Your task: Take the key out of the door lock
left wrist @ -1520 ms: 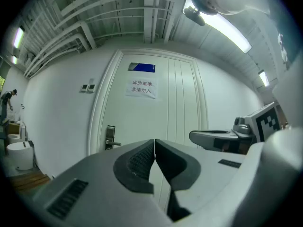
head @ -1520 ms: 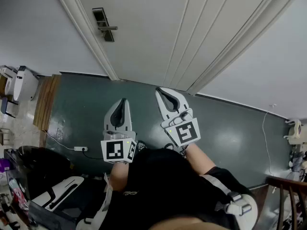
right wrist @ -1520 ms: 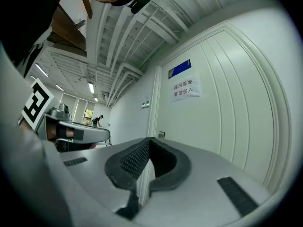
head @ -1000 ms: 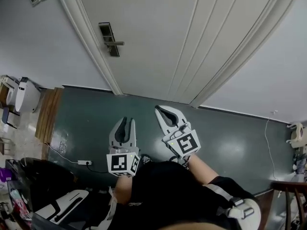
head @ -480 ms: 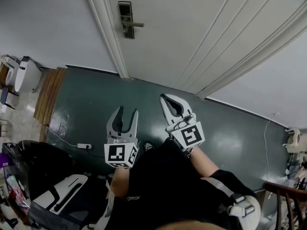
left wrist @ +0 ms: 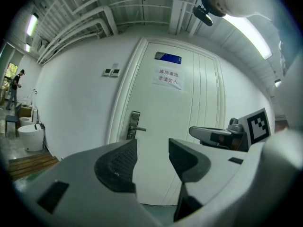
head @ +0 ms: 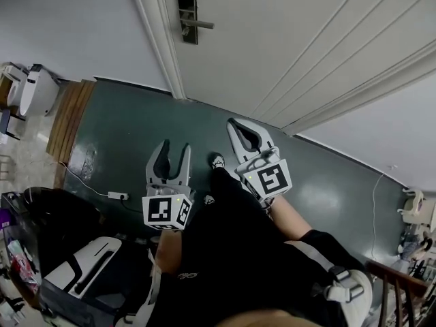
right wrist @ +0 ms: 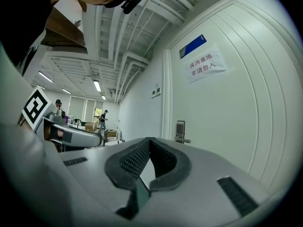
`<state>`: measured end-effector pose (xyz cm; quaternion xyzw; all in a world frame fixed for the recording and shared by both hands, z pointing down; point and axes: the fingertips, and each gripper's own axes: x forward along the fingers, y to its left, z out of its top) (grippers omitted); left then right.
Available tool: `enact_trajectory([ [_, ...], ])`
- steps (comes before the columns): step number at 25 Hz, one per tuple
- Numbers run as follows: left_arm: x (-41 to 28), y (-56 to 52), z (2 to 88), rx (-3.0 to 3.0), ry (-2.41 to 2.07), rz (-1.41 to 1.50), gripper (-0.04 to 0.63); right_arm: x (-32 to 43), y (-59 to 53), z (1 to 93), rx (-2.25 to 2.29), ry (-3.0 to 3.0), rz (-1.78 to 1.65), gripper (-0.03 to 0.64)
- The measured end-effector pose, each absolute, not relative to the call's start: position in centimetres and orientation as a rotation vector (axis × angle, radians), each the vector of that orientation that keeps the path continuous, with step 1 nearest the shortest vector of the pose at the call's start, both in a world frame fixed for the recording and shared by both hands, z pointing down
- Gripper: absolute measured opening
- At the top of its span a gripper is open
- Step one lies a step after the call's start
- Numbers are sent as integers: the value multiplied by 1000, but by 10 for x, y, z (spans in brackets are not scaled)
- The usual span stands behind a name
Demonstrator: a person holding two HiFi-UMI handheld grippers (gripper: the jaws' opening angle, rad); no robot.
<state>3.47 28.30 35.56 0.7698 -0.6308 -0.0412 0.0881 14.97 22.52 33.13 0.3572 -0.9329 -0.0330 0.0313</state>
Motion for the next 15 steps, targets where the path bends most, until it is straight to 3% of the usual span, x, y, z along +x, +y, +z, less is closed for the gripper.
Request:
enact_trajectory([
  [15,17,141,351,2224,-1914,-95,193,111,76,332,962,-2957,-59,8],
])
